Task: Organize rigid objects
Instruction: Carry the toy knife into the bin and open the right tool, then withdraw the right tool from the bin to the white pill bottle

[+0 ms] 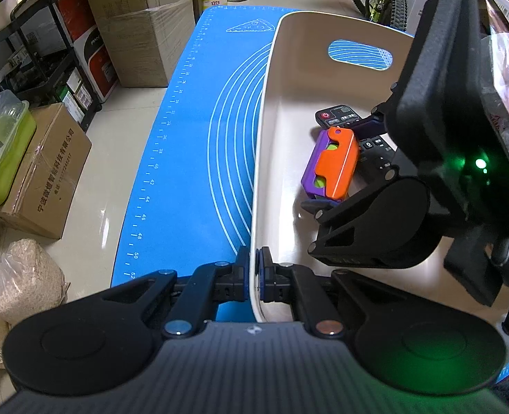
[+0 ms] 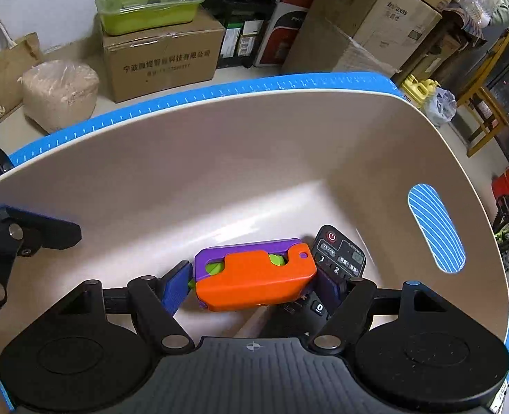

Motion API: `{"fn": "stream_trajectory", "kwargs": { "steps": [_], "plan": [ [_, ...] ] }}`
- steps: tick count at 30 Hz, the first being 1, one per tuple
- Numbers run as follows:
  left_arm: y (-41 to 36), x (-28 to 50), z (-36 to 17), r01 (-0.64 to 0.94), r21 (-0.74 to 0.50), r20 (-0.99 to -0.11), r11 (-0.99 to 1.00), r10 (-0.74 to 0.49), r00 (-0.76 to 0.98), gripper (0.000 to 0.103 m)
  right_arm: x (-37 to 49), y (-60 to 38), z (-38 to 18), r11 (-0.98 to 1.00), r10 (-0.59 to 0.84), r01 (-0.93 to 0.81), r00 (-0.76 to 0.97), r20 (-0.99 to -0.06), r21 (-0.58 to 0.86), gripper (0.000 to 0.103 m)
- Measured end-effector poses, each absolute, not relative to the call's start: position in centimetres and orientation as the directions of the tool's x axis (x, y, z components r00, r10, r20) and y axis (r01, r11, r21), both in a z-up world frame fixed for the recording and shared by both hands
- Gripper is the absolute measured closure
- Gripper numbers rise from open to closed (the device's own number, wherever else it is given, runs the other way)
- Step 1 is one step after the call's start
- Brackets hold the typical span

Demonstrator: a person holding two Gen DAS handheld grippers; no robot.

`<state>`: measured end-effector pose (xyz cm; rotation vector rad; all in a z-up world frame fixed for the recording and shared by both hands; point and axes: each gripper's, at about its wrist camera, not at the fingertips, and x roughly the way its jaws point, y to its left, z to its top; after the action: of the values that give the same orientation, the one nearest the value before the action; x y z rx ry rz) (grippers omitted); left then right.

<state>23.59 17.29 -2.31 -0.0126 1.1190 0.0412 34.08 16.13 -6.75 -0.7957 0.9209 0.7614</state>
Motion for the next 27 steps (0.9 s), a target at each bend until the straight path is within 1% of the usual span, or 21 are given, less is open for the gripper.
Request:
{"fn": "stream_trajectory", "kwargs": {
  "steps": [13,16,27],
  "plan": [
    [17.3,23.6,-2.3,-0.039,0.011,-0.900,0.999,0.027,0.436,0.096,34.1,15.9,-7.1,0.491,0.203,-0.834,0.391,-0.898,-0.251,0.024],
    [17.3,23.5,-2.4,-0.038,0.012,-0.900,0.999,0.027,0.436,0.096,34.1,15.6,-6.8,0.503,0.221,-0.829,0.395,-0.892,-0.243,0.024],
    [17.3,23.6,-2.5,-0.038,0.009,-0.900,0.999,0.025,0.436,0.096,34.1,12.7,-3.2,0.572,0.291,-0.792,0.439,-0.850,-0.214,0.024]
  ]
}}
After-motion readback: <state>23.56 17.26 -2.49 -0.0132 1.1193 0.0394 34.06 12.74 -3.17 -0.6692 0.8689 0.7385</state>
